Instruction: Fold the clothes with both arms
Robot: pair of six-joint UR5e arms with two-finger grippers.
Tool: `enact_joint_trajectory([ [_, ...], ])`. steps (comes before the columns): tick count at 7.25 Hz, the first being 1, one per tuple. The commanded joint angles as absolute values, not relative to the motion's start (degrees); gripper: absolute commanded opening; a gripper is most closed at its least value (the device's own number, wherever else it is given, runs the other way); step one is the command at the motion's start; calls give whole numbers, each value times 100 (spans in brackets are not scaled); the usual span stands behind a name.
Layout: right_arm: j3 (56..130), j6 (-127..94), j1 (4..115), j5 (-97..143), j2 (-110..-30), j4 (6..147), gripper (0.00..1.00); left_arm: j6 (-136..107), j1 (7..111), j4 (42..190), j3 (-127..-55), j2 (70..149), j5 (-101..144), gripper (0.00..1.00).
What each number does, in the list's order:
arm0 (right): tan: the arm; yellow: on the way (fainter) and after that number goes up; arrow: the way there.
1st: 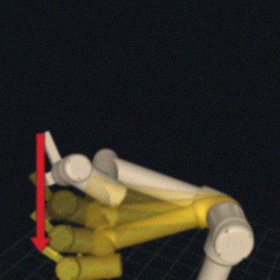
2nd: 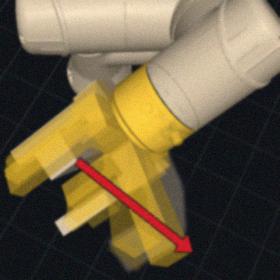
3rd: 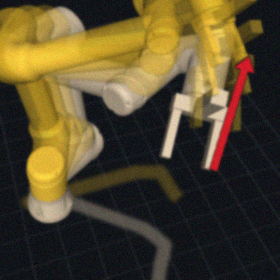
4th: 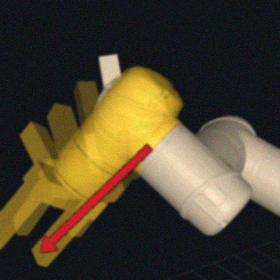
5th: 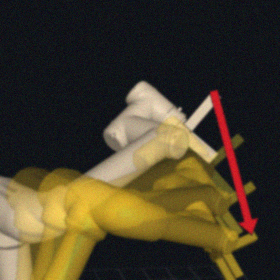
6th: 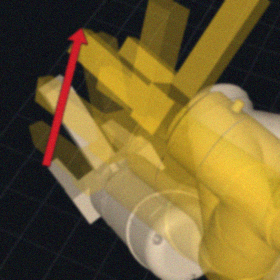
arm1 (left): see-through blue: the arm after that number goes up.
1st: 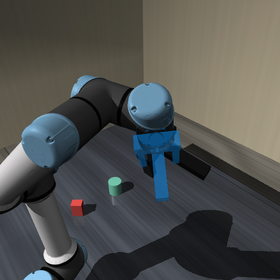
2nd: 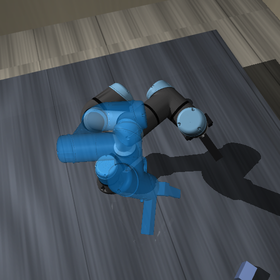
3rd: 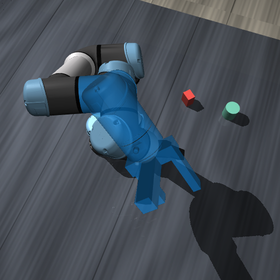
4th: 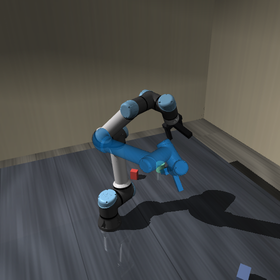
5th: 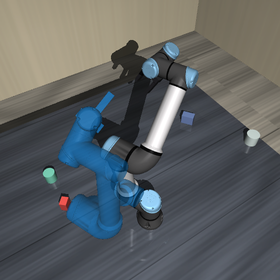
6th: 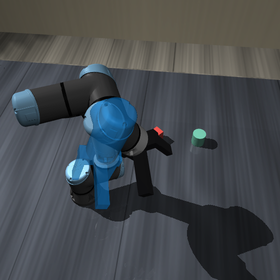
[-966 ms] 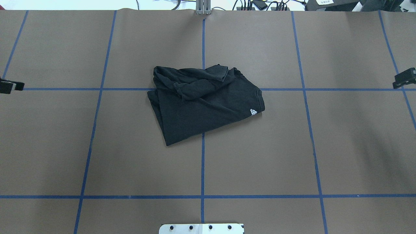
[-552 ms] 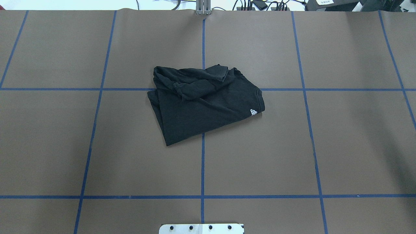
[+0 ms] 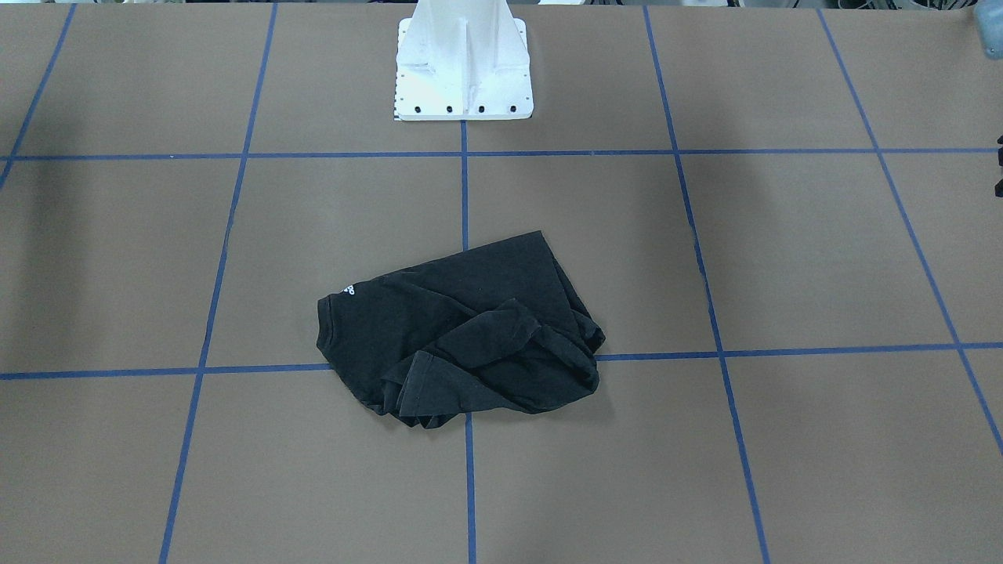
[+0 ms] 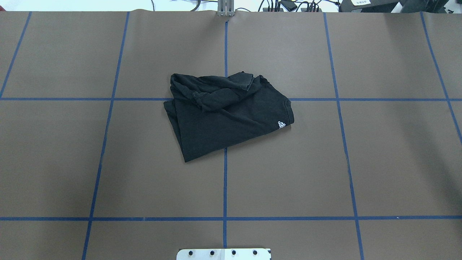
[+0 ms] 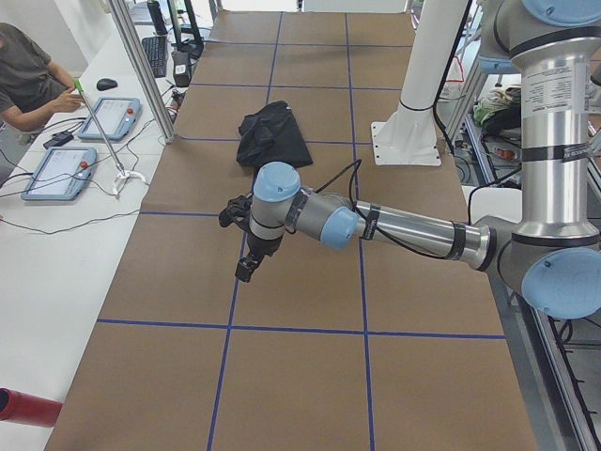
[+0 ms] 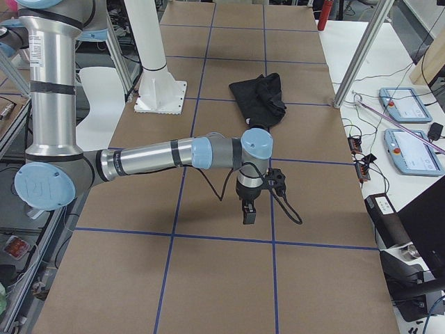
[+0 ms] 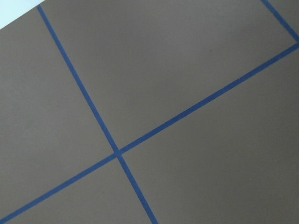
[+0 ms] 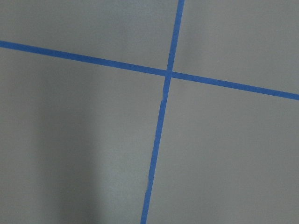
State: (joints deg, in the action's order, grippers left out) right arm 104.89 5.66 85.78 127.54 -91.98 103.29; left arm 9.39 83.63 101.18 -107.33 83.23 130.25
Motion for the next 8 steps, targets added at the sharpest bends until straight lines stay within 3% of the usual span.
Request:
enact_joint_trajectory([
  [1,10442,598,8587,13050,-9246,10398,100,888,8559,10011,-10775,8323,13680,100],
  [8,10292,554,8578,13613,-9176,10380,100,510,8578,10072,-10846,8350,13781,100],
])
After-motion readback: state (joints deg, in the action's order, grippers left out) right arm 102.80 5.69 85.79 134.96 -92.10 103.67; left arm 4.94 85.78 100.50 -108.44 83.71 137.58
